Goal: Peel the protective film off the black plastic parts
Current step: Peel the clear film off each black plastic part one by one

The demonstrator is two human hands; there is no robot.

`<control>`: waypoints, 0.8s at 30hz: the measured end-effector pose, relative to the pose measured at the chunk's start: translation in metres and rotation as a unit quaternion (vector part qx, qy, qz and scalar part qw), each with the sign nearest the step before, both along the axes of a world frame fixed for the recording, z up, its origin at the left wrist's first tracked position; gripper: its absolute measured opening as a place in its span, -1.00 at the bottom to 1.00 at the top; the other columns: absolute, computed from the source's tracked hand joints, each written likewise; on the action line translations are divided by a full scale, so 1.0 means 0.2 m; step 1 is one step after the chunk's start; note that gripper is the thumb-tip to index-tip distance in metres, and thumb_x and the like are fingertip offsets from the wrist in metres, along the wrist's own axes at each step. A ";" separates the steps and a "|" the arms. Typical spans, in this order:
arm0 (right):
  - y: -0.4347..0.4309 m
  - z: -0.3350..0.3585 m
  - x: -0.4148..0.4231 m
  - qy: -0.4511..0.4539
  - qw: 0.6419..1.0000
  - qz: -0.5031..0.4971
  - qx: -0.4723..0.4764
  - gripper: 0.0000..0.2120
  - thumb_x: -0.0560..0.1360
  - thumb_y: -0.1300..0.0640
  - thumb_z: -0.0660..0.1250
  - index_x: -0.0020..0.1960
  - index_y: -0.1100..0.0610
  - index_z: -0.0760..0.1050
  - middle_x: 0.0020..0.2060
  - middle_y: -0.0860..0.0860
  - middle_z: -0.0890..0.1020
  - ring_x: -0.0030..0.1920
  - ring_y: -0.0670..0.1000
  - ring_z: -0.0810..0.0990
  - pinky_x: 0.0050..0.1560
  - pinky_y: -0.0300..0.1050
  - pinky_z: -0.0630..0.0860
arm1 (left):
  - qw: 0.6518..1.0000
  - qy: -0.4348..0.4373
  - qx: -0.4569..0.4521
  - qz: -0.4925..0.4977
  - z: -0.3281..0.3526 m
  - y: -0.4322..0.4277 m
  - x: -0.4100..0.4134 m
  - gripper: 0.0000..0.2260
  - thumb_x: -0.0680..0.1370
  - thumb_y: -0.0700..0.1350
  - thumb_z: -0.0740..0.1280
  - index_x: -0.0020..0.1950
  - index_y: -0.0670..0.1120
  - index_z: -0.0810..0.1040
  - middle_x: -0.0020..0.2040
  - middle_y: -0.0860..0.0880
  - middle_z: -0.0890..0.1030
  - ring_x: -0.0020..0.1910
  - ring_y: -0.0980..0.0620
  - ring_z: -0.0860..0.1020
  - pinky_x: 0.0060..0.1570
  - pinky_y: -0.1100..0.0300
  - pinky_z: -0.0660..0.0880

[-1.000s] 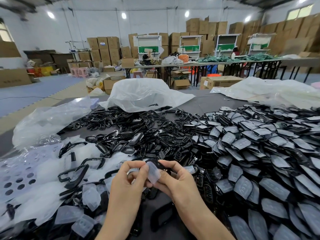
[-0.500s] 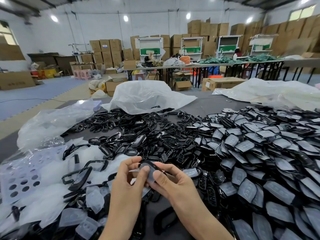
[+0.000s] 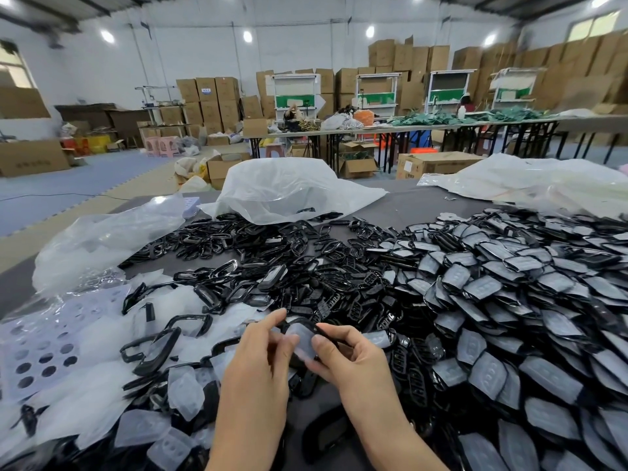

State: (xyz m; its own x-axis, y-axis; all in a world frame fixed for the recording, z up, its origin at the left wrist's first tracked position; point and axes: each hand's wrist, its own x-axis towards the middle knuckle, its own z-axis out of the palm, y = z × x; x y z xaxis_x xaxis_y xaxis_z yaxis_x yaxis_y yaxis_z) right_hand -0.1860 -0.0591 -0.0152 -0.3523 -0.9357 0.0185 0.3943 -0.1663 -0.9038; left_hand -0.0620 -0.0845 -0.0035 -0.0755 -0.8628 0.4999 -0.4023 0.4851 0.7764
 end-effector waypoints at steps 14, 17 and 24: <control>0.05 0.08 -0.01 0.011 0.995 0.083 -0.046 -0.75 0.45 0.19 0.46 0.12 0.18 0.63 -0.07 0.13 0.75 -0.02 0.06 0.74 -0.03 -0.26 0.62 | 0.969 0.191 0.135 -0.082 0.03 -0.04 0.03 -0.88 0.55 -0.10 0.40 -0.12 0.12 0.63 -0.30 -0.04 0.67 -0.34 0.07 0.62 -0.29 0.31 0.54; 0.05 0.08 -0.01 0.015 0.995 0.084 -0.042 -0.79 0.51 0.28 0.44 0.14 0.18 0.62 -0.07 0.13 0.75 -0.03 0.06 0.74 -0.02 -0.26 0.62 | 0.962 0.209 0.143 -0.098 0.03 -0.04 0.02 -0.89 0.54 -0.12 0.41 -0.13 0.09 0.62 -0.30 -0.06 0.66 -0.36 0.06 0.59 -0.27 0.25 0.55; 0.04 0.08 -0.02 0.020 0.997 0.065 -0.033 -0.84 0.53 0.27 0.42 0.10 0.18 0.64 -0.08 0.13 0.75 -0.07 0.10 0.75 -0.09 -0.24 0.63 | 0.954 0.219 0.154 -0.134 0.03 -0.04 0.02 -0.81 0.38 0.03 0.44 -0.01 0.12 0.62 -0.24 0.02 0.63 -0.33 0.04 0.62 -0.27 0.28 0.57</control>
State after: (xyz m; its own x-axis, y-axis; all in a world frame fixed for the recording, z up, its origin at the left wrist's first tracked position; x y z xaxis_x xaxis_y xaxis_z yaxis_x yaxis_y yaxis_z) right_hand -0.1904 -0.0511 0.0002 -0.2268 -0.9695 0.0929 0.3795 -0.1758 -0.9083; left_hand -0.0586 -0.0925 0.0028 -0.1572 -0.9529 0.2594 0.1001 0.2459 0.9641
